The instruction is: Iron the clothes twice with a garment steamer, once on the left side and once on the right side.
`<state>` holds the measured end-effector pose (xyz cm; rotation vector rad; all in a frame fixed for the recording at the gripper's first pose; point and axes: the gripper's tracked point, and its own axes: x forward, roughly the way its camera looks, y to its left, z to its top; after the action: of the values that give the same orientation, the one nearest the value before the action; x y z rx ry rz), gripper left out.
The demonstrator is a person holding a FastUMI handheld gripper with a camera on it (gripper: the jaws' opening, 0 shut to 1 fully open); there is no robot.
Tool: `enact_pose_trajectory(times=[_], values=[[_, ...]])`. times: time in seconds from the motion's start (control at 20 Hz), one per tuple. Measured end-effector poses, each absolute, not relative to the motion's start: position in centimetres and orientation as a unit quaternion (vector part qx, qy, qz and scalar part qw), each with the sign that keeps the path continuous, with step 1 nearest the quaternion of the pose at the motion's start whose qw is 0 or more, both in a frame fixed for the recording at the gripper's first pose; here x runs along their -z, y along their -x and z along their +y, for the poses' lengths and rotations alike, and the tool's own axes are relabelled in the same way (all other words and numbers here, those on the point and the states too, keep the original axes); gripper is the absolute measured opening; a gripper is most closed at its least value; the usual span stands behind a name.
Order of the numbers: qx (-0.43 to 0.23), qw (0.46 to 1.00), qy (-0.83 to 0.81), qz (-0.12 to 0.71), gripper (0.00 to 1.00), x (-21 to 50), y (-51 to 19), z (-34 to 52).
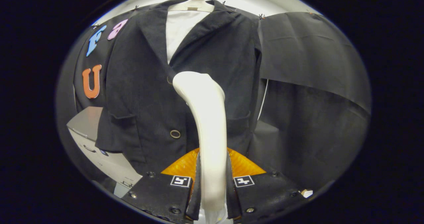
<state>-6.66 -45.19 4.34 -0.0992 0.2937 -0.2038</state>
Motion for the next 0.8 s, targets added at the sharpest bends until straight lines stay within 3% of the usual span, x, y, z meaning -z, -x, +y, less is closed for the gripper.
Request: enact_pose_trajectory(times=[0.8], values=[[0.114, 0.973, 0.048, 0.197, 0.34, 4.4, 8.1, -46.2]])
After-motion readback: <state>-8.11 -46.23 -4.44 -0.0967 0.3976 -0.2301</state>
